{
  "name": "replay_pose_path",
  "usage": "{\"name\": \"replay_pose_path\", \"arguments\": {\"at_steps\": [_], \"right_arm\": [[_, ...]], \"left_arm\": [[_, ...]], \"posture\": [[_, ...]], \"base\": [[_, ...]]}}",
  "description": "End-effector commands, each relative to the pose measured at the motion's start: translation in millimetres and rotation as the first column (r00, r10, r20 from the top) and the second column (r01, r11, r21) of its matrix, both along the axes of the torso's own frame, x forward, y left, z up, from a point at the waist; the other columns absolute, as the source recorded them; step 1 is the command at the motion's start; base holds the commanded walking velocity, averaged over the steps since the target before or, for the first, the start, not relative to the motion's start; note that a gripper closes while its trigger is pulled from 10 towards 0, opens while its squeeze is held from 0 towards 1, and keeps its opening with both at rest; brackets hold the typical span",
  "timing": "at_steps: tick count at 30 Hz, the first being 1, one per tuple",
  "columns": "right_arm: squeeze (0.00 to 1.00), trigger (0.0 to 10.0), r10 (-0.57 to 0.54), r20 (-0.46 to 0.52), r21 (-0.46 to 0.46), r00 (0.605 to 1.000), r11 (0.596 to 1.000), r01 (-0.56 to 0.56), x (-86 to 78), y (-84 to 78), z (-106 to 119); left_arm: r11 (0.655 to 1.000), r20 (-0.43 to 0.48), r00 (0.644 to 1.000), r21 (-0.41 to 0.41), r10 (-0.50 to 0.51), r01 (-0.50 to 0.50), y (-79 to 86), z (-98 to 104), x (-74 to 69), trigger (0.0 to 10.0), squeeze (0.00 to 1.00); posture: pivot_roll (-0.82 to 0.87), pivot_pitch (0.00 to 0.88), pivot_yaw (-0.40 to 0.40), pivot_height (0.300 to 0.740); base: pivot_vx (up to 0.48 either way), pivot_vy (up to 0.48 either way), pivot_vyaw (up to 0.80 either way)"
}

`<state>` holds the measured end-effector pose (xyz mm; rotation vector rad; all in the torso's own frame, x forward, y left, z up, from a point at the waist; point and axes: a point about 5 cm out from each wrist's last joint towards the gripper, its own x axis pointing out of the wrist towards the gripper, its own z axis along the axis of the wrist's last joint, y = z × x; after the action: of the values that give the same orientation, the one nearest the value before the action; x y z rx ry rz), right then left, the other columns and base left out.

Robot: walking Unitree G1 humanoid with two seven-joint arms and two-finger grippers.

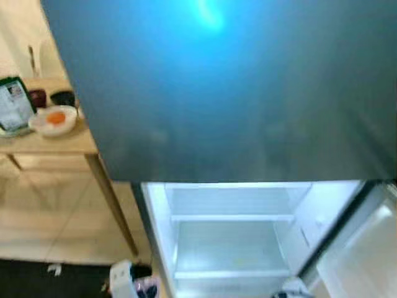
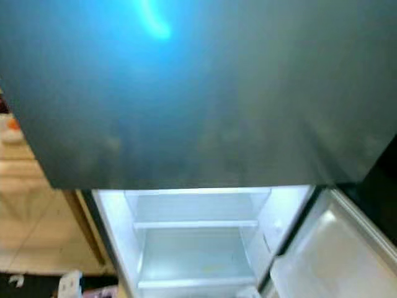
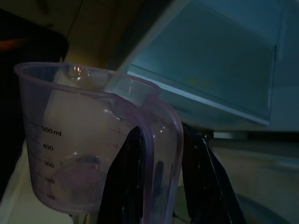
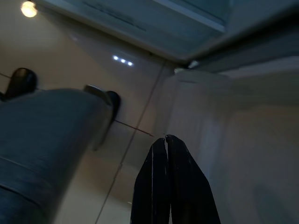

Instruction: Restocking fridge

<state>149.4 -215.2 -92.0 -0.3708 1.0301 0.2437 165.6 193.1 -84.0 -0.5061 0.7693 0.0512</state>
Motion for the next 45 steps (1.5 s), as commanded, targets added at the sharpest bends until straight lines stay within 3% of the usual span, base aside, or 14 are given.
{"name": "replay_pose_path", "arguments": {"at_steps": [1, 14, 21, 23, 24, 25, 26, 27, 29, 32, 34, 39, 41, 45], "right_arm": [[0.0, 10.0, 0.009, 0.012, -0.001, 1.0, 1.0, -0.009, 4.4, -1.5, 2.2], [0.0, 10.0, 0.013, 0.021, 0.015, 1.0, 1.0, -0.013, 7.3, 0.1, 3.3], [0.0, 10.0, 0.011, 0.017, 0.027, 1.0, 1.0, -0.012, 6.5, 0.7, 3.0], [0.0, 10.0, 0.01, 0.015, 0.028, 1.0, 1.0, -0.011, 6.2, 0.7, 2.8], [0.0, 10.0, 0.01, 0.014, 0.029, 1.0, 1.0, -0.01, 5.9, 0.7, 2.7], [0.0, 10.0, 0.009, 0.01, 0.029, 1.0, 1.0, -0.01, 4.9, 0.6, 2.3], [0.0, 10.0, 0.009, 0.008, 0.029, 1.0, 1.0, -0.01, 4.4, 0.7, 2.1], [0.0, 10.0, 0.009, 0.008, 0.029, 1.0, 1.0, -0.01, 4.4, 0.7, 2.1], [0.0, 10.0, 0.009, 0.004, 0.028, 1.0, 1.0, -0.009, 3.1, 0.6, 1.6], [0.0, 10.0, 0.006, -0.005, 0.025, 1.0, 1.0, -0.005, 0.1, -0.5, 0.5], [0.0, 10.0, 0.004, -0.012, 0.021, 1.0, 1.0, -0.004, -2.2, -1.3, -0.3], [0.0, 10.0, 0.0, -0.02, 0.018, 1.0, 1.0, 0.0, -4.8, -1.8, -1.3], [0.0, 10.0, -0.002, -0.023, 0.017, 1.0, 1.0, 0.003, -5.8, -1.7, -1.7], [0.0, 10.0, -0.006, -0.028, 0.016, 1.0, 1.0, 0.006, -7.4, -1.9, -2.3]], "left_arm": [[1.0, -0.017, 1.0, 0.008, 0.008, -0.007, 2.9, -1.5, -3.8, 10.0, 0.0], [0.999, -0.041, 0.999, 0.043, 0.015, -0.013, 5.1, -3.4, -7.6, 10.0, 0.0], [0.986, -0.076, 0.995, 0.156, 0.072, -0.059, 15.8, -4.1, -9.9, 10.0, 0.0], [0.965, -0.065, 0.987, 0.232, 0.144, -0.125, 28.1, -1.2, -8.3, 10.0, 0.0], [0.935, -0.048, 0.979, 0.309, 0.198, -0.174, 41.2, 3.0, -5.9, 10.0, 0.0], [0.872, -0.009, 0.955, 0.411, 0.295, -0.265, 64.2, 11.7, -2.4, 10.0, 0.0], [0.843, 0.009, 0.941, 0.442, 0.337, -0.306, 73.6, 15.6, -1.3, 10.0, 0.0], [0.843, 0.009, 0.941, 0.442, 0.337, -0.306, 73.6, 15.6, -1.3, 10.0, 0.0], [0.797, 0.041, 0.91, 0.468, 0.412, -0.382, 88.9, 22.3, 0.3, 10.0, 0.0], [0.707, 0.161, 0.875, 0.531, 0.457, -0.467, 116.5, 46.0, 18.1, 10.0, 0.0], [0.662, 0.231, 0.84, 0.529, 0.491, -0.532, 129.2, 60.5, 29.3, 10.0, 0.0], [0.663, 0.314, 0.819, 0.481, 0.48, -0.573, 133.5, 77.7, 50.3, 10.0, 0.0], [0.69, 0.346, 0.828, 0.459, 0.442, -0.56, 127.7, 84.4, 63.7, 10.0, 0.0], [0.746, 0.375, 0.841, 0.406, 0.391, -0.528, 112.1, 86.7, 77.3, 10.0, 0.0]], "posture": [[-0.04, 0.0, -0.043, 0.74], [-0.04, 0.001, -0.041, 0.74], [-0.04, 0.001, -0.042, 0.74], [-0.04, 0.003, -0.042, 0.74], [-0.04, 0.001, -0.042, 0.74], [-0.04, 0.004, -0.043, 0.74], [-0.04, 0.004, -0.043, 0.74], [-0.04, 0.004, -0.043, 0.74], [-0.04, 0.004, -0.041, 0.74], [-0.04, 0.006, -0.042, 0.74], [-0.04, 0.008, -0.04, 0.74], [-0.04, 0.008, -0.039, 0.74], [-0.04, 0.006, -0.038, 0.74], [-0.04, 0.008, -0.037, 0.74]], "base": [[0.0, 0.0, 0.0], [0.0, 0.0, 0.0], [0.0, 0.0, 0.0], [0.0, 0.0, 0.0], [0.0, 0.0, 0.0], [0.0, 0.0, 0.0], [0.0, 0.0, 0.0], [0.0, 0.0, 0.0], [0.0, 0.0, 0.0], [0.0, 0.0, 0.0], [0.0, 0.0, 0.0], [0.0, 0.0, 0.0], [0.0, 0.0, 0.0], [0.0, 0.0, 0.0]]}}
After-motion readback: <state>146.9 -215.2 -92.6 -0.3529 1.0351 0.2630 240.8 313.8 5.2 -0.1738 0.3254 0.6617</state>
